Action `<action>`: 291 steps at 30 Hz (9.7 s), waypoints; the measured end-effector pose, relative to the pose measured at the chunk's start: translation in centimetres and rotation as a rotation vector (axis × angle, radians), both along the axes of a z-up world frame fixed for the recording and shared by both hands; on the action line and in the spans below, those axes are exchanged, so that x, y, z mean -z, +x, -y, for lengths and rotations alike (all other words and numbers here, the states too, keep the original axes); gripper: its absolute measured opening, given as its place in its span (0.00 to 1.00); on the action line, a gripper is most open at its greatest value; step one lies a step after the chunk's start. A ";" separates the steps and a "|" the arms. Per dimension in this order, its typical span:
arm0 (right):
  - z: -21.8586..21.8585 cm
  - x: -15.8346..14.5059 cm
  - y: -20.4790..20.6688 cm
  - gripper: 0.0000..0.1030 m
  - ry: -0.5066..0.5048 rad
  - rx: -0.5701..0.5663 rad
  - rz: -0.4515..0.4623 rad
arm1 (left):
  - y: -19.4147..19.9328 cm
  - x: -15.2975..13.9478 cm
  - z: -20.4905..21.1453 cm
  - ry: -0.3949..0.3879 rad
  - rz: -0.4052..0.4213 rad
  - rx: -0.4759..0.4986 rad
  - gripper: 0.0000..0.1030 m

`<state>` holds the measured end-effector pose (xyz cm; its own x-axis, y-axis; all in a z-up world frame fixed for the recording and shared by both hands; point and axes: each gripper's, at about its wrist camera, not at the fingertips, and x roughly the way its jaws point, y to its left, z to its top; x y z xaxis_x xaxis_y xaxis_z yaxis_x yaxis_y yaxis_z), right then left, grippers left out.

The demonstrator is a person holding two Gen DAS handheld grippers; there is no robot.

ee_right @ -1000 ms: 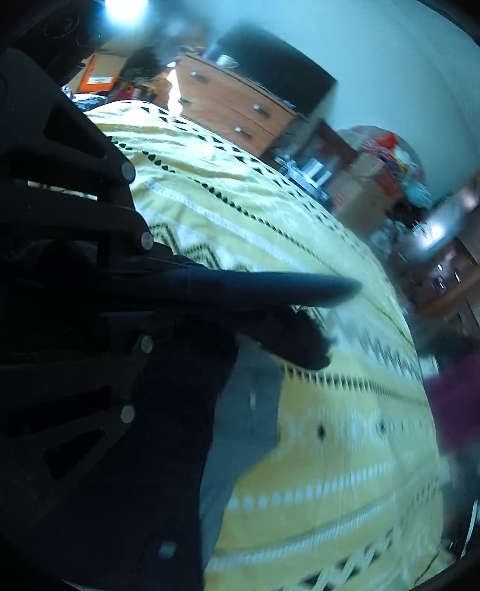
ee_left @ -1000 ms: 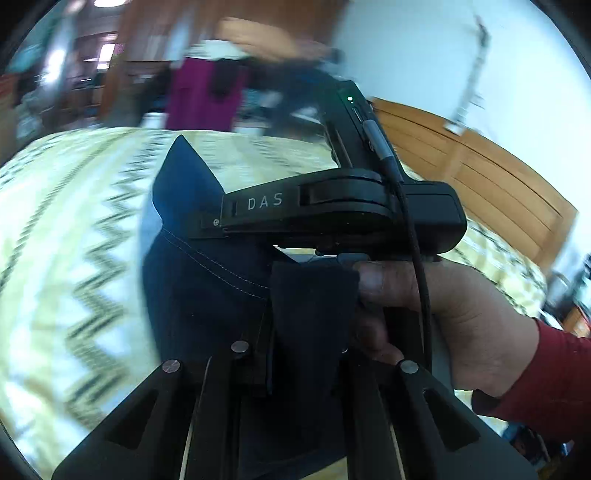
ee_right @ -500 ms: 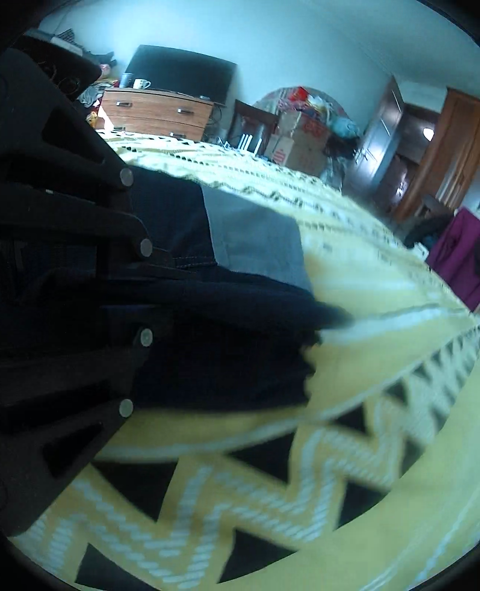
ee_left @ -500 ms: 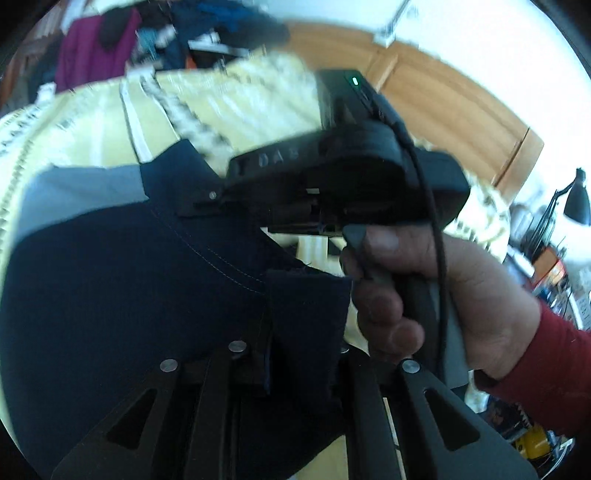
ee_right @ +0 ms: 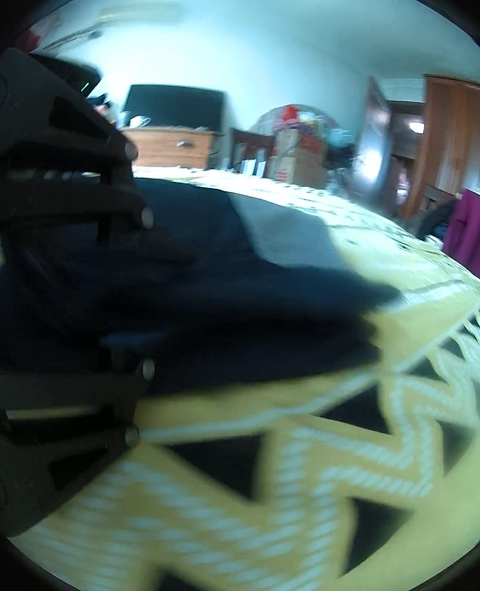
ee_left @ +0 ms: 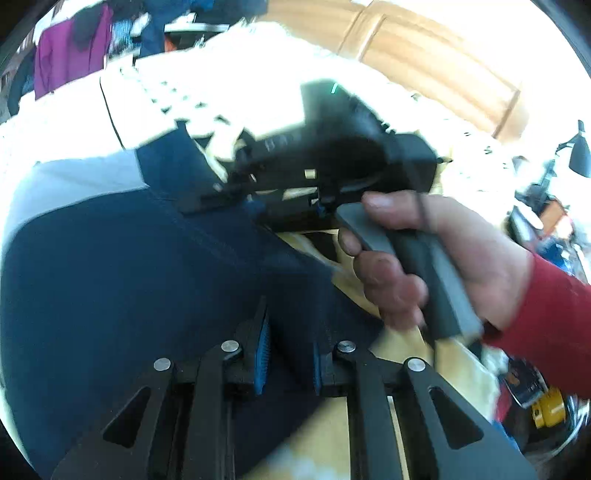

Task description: Fold small clothes

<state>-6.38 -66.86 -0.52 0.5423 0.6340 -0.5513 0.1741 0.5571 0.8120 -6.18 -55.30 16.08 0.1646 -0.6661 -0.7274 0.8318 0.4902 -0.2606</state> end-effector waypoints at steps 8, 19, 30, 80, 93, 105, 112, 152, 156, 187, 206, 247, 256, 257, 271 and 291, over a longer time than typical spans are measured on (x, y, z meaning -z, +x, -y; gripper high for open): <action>-2.3 -1.2 -5.2 0.52 -0.038 -0.013 -0.003 | -5.4 -2.7 -14.6 0.019 0.164 -0.276 0.24; -3.7 -1.0 -6.0 0.03 -0.043 0.028 -0.009 | -2.8 1.7 -16.4 0.062 0.087 -0.431 0.43; -1.1 -0.8 -8.9 0.02 -0.012 0.150 0.026 | -6.4 2.6 -12.5 0.427 0.488 -0.047 0.17; -2.7 -1.2 -11.1 0.00 -0.222 0.238 0.141 | -3.2 3.5 -15.3 0.070 0.184 -0.315 0.34; -9.7 -7.6 -17.6 0.84 -0.791 0.077 0.192 | -4.2 1.8 -18.9 0.109 0.155 -0.371 0.64; -12.2 -2.4 -15.9 1.00 -0.907 -0.009 -0.088 | -3.0 4.6 -25.2 0.281 0.054 -0.640 0.66; -11.9 -2.2 -16.4 1.00 -0.900 -0.002 -0.093 | -3.4 5.8 -22.6 0.362 0.044 -0.632 1.00; -11.9 -1.9 -15.9 1.00 -0.900 -0.001 -0.097 | -2.2 6.5 -22.8 0.273 0.090 -0.680 1.00; -11.9 -1.9 -15.9 1.00 -0.899 0.000 -0.096 | -2.2 6.5 -22.8 0.273 0.090 -0.680 1.00; -12.0 -1.8 -15.9 1.00 -0.901 0.000 -0.097 | -2.4 6.5 -22.7 0.261 0.089 -0.682 1.00; -11.8 -1.8 -15.7 1.00 -0.900 0.000 -0.096 | -2.5 6.5 -22.7 0.261 0.089 -0.683 1.00; -12.7 -1.8 -16.1 1.00 -0.928 0.002 -0.092 | -2.1 6.7 -22.7 0.269 0.092 -0.681 1.00; -12.7 -1.8 -16.3 1.00 -0.921 0.009 -0.088 | -2.1 6.8 -22.8 0.268 0.091 -0.681 1.00; -12.7 -1.8 -16.4 1.00 -0.922 0.013 -0.088 | -2.1 6.8 -22.8 0.268 0.091 -0.681 1.00; -12.8 -1.9 -16.3 1.00 -0.915 0.026 -0.090 | -1.9 6.8 -22.8 0.275 0.091 -0.679 1.00; -12.8 -1.8 -16.3 1.00 -0.915 0.026 -0.091 | -1.9 6.8 -22.8 0.274 0.091 -0.679 1.00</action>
<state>-22.68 -54.05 1.33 0.4805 -0.0825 -0.8731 0.2371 0.9707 0.0388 -8.09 -32.49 9.32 0.5435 -0.1923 -0.8171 0.3343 0.9425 0.0006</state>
